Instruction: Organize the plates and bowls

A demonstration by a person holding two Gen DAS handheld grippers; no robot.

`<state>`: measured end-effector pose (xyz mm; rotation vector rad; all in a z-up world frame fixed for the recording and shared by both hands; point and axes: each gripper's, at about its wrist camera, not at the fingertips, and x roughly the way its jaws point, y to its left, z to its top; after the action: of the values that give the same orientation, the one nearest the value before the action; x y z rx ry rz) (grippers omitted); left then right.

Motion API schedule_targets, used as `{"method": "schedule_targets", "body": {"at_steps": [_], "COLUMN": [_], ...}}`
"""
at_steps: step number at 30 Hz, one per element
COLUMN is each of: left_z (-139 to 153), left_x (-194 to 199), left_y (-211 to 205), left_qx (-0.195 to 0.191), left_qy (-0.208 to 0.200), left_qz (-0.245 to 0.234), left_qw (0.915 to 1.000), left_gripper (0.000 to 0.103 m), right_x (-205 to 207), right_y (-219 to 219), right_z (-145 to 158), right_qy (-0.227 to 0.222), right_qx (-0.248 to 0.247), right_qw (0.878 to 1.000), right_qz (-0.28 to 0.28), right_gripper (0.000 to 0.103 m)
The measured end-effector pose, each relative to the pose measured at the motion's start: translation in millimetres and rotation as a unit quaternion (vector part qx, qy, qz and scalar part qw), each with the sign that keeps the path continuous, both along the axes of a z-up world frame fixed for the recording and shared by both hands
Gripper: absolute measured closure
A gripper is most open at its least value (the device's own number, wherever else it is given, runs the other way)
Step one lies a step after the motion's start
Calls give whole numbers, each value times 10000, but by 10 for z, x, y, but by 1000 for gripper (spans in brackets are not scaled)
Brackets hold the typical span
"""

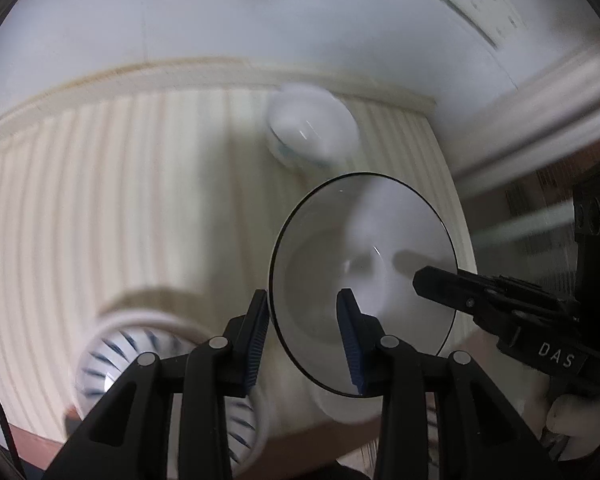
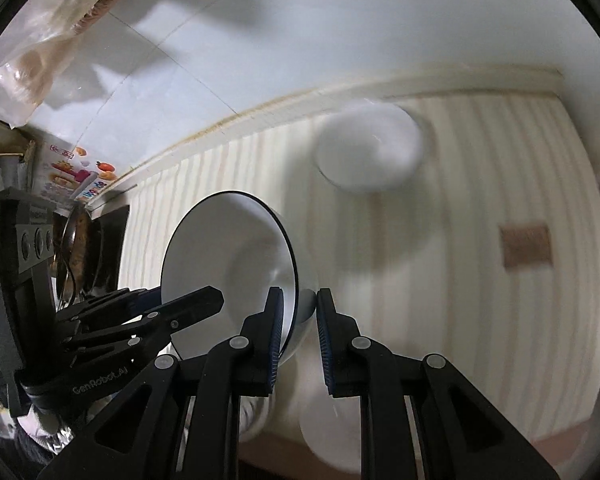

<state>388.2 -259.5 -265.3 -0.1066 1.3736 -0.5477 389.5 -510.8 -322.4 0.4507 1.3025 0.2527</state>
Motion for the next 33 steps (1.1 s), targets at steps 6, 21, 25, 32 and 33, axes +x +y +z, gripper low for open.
{"method": "schedule_targets", "body": {"at_steps": [6,21,25,32,33], "left_z": [-145,-503,-562,-635,-635], "left_x": [-401,-732,-743,-746,-751], "left_y": [-238,-534,-560,-603,-603], "left_qx": [67,624,693,815,833], "left_qy": [203,334,342,390,363], "left_qz": [-374,-792,-802,-806,-806], "left_qw": [9991,9943,9938,9926,9926], "left_gripper": [71,71,71,71,71], "right_x": [-751,-1279,-1258,-1211,-1205], "right_y": [-253,-379,-389,-371,-366], "right_z": [-150,-692,-763,-867,-875], "right_qy": [262,694,752,847,858], "right_qx": [-22,92,101,120,113], "right_qw": [9993,9961,9957,9953,9953], "right_qz": [-284,-543,-524,-457,-446], "right_gripper": [84,84,84,84,84]}}
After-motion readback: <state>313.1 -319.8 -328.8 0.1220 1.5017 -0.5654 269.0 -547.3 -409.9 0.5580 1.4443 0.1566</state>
